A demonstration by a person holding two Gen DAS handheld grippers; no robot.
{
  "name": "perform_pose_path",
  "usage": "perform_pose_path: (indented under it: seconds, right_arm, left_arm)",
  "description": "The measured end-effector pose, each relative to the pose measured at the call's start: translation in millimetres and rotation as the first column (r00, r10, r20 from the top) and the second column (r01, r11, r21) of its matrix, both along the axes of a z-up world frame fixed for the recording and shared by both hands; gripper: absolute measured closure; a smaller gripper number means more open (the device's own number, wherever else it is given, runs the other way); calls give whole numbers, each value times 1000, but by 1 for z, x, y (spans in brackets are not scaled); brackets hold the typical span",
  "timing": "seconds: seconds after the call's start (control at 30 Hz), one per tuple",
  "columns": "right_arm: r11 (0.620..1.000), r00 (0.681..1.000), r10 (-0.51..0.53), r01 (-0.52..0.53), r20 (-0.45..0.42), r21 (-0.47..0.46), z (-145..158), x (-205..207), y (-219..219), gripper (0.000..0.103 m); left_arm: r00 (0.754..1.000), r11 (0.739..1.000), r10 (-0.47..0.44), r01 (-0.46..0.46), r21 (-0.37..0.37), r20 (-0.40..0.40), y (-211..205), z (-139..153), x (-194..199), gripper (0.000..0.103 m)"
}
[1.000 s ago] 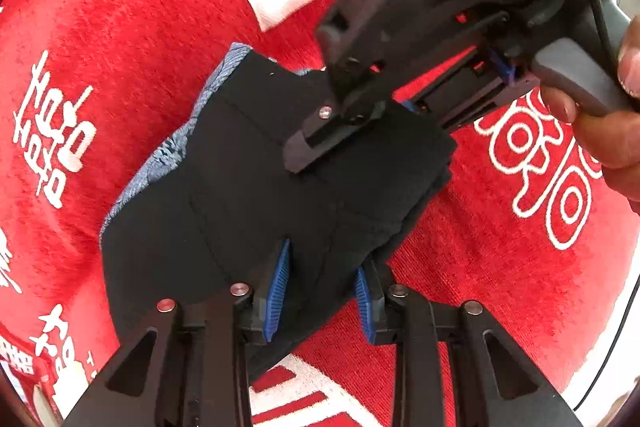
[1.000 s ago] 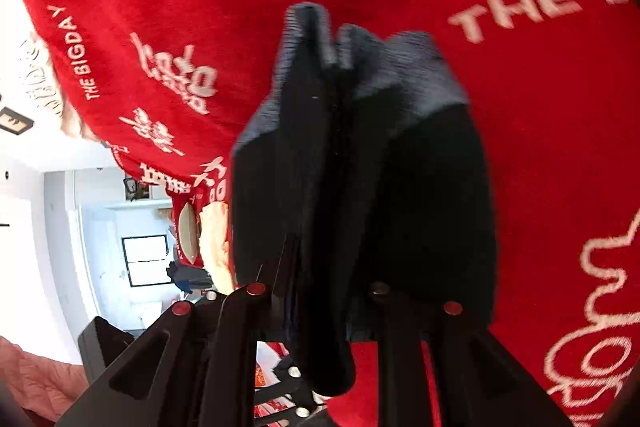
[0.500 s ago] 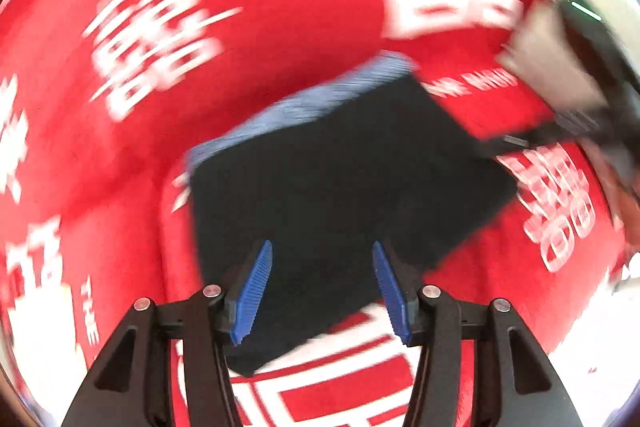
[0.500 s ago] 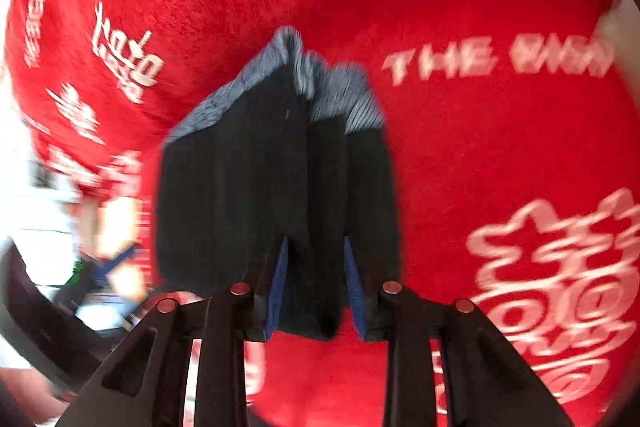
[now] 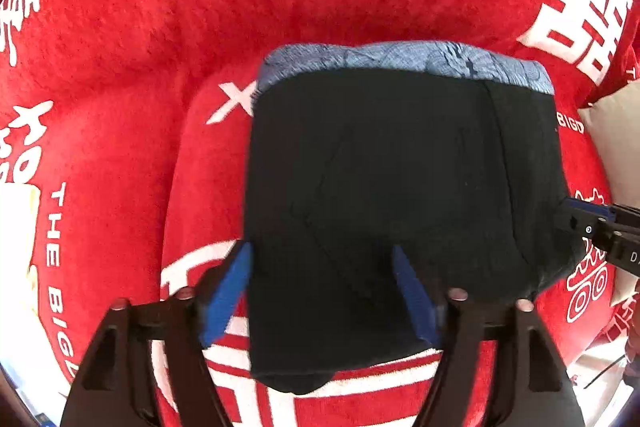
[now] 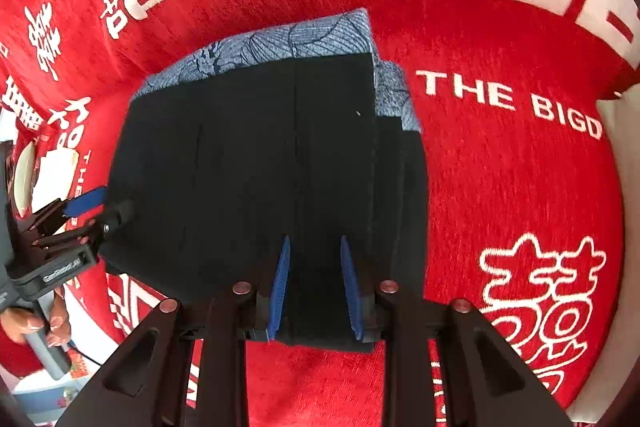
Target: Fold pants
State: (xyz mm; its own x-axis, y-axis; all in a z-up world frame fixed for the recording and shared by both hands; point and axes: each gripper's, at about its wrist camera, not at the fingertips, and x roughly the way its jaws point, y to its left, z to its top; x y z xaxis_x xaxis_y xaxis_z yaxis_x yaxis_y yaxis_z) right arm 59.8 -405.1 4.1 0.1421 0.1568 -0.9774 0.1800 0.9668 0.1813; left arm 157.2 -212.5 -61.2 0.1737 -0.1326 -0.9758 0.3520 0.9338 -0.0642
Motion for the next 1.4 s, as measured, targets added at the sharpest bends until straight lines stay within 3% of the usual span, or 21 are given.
perform_pose_path:
  seconds: [0.13,0.2,0.83,0.9,1.0,1.1,1.3,1.4]
  right_arm:
    - [997,999,37,-36,12,-62,0,-1,11,75]
    - [996,999,41,-40,14,-80,1,-1,14,74]
    - [993,1000,28,-28,1,-111,-3,-1,26,73]
    - [994,1000,19,-20,-3,-106,-2,0,24,72]
    - [995,1000,9,-10,-11,-96,-1,1,23,70]
    - [996,1000,-1,0,-16,-86,1,4,20,57]
    - [993,997,-31,38,65,-116,23,19,16,56]
    - [991,997,-33,41,67,-124,22,33,15,56]
  left_arm:
    - [1000,1000,9,-9,7,0,-1,-1,2,28]
    - [1000,1000,20,-20,7,-9,0,-2,1,21]
    - [1000,1000,25,-25,7,-14,-2,-5,0,21]
    - [999,999,30,-30,25,-11,-2,-5,1,14]
    - [999,999,37,-37,29,-17,-1,-7,3,13]
    - [1000,1000,23,-23,8,-10,-1,-6,2,13]
    - [1000,999,19,-19,26,-11,-3,-7,3,13]
    - [1000,999,19,-18,29,-10,-3,-7,2,13]
